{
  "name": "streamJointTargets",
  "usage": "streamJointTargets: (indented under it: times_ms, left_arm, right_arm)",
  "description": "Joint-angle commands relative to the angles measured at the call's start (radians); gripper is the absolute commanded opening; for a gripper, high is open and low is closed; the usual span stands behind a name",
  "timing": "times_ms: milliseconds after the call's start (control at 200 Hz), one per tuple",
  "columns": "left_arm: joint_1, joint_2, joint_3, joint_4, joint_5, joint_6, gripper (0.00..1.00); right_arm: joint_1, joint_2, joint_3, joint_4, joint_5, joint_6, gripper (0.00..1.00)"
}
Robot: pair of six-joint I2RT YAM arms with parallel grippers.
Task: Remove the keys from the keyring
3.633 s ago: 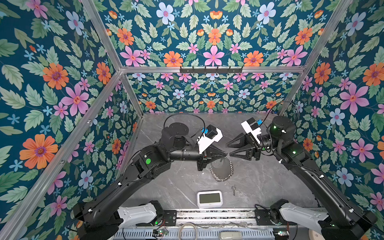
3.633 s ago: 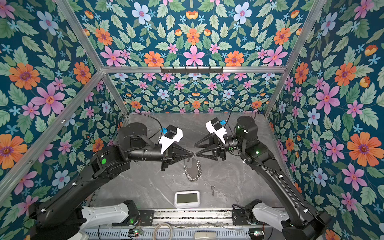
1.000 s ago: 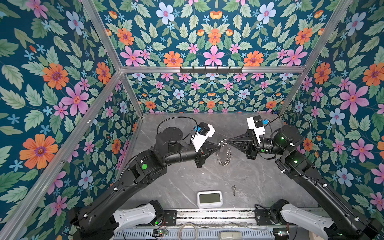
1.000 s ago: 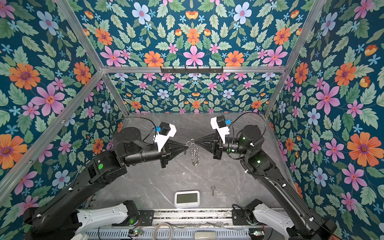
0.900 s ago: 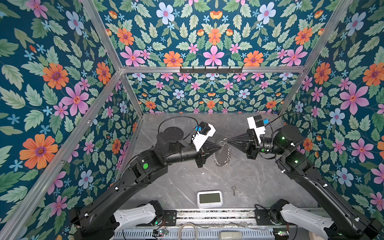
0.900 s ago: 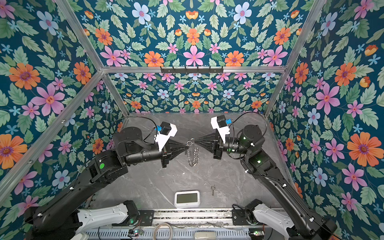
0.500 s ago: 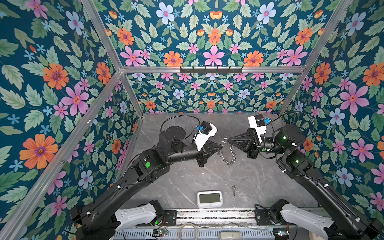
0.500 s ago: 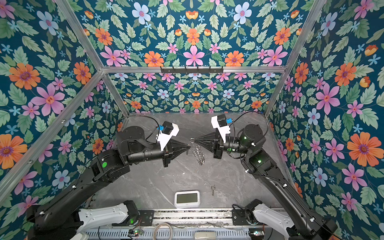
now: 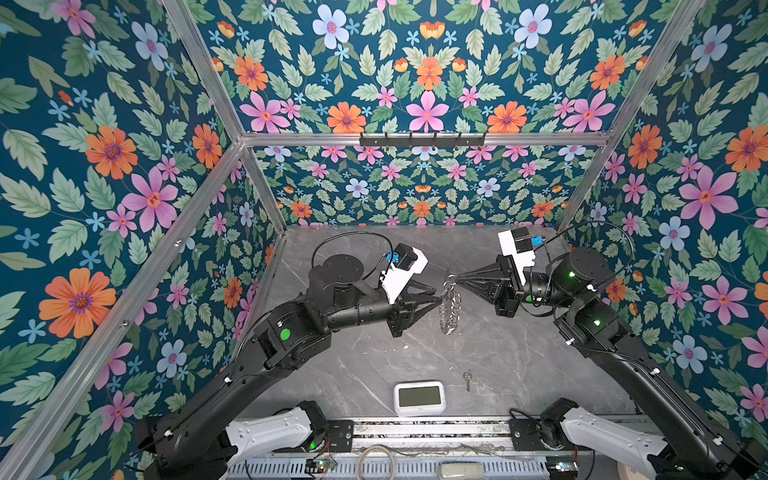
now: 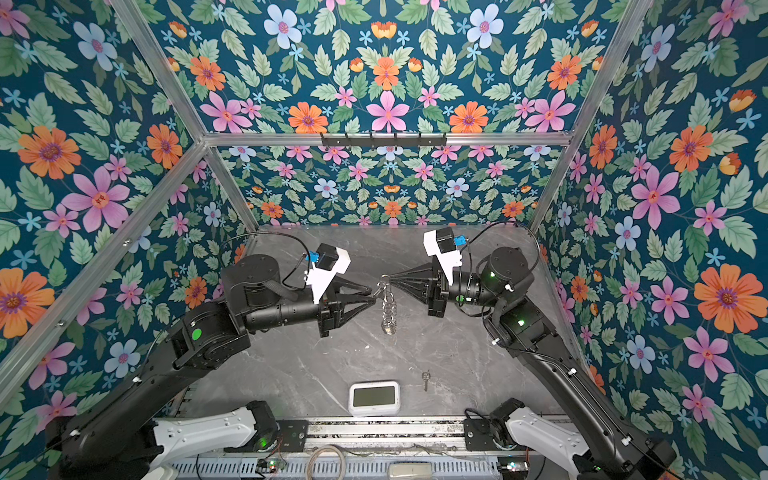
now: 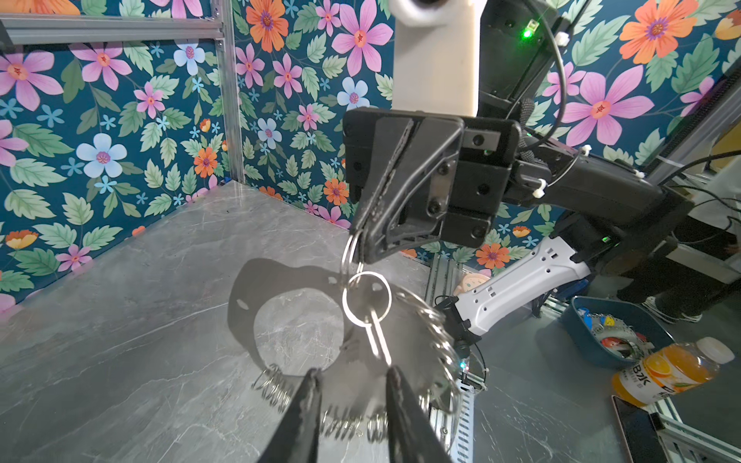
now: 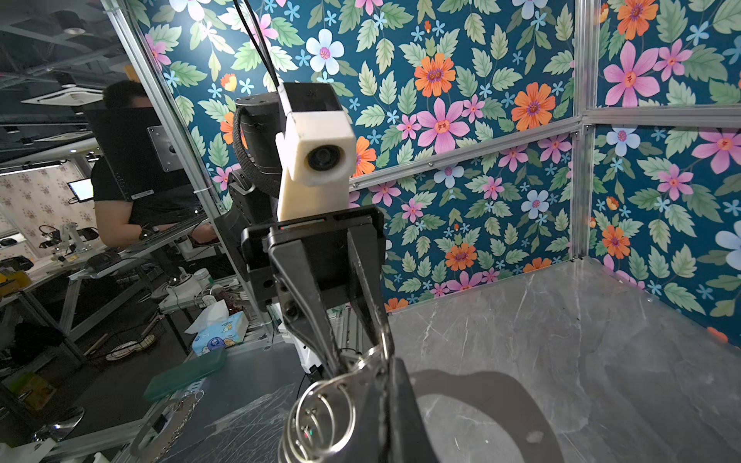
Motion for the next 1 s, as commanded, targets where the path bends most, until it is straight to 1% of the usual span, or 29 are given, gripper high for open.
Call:
streamJointTargets:
  times_ms: [0, 65, 135, 215, 280, 405, 575, 615, 685, 755, 995]
  left_arm:
    - [0.000, -0.009, 0.024, -0.033, -0.037, 0.031, 0.33]
    - [0.000, -0.018, 0.039, -0.049, -0.057, 0.048, 0.35]
    - [0.000, -0.021, 0.056, -0.046, -0.050, 0.065, 0.36]
    - [0.000, -0.001, 0.089, -0.037, -0.015, 0.087, 0.37]
    - [0.000, 0.032, 0.125, -0.042, 0.035, 0.105, 0.38]
    - [0.000, 0.096, 0.184, -0.073, 0.111, 0.120, 0.38]
    - [0.000, 0.140, 0.214, -0.108, 0.136, 0.120, 0.28]
    - [0.000, 0.141, 0.216, -0.109, 0.136, 0.116, 0.26]
    - [0.000, 0.137, 0.215, -0.106, 0.138, 0.109, 0.19]
    - [0.000, 0.133, 0.213, -0.106, 0.135, 0.104, 0.17]
    - [0.000, 0.140, 0.202, -0.103, 0.150, 0.094, 0.02]
  right_arm:
    - [0.001, -0.001, 0.010, 0.026, -0.022, -0.013, 0.00]
    - [0.001, 0.000, 0.013, 0.017, -0.031, -0.020, 0.00]
    - [0.001, 0.004, 0.014, 0.016, -0.048, -0.020, 0.00]
    - [0.002, 0.010, 0.020, 0.014, -0.079, -0.025, 0.00]
    - [0.002, 0.017, 0.028, 0.000, -0.103, -0.038, 0.00]
    - [0.000, 0.026, 0.046, -0.034, -0.152, -0.065, 0.00]
    - [0.001, 0.037, 0.052, -0.062, -0.172, -0.090, 0.00]
    - [-0.001, 0.038, 0.052, -0.063, -0.170, -0.090, 0.00]
    - [0.000, 0.041, 0.053, -0.063, -0.163, -0.094, 0.00]
    - [0.000, 0.044, 0.053, -0.060, -0.161, -0.093, 0.00]
    - [0.000, 0.046, 0.048, -0.049, -0.142, -0.083, 0.00]
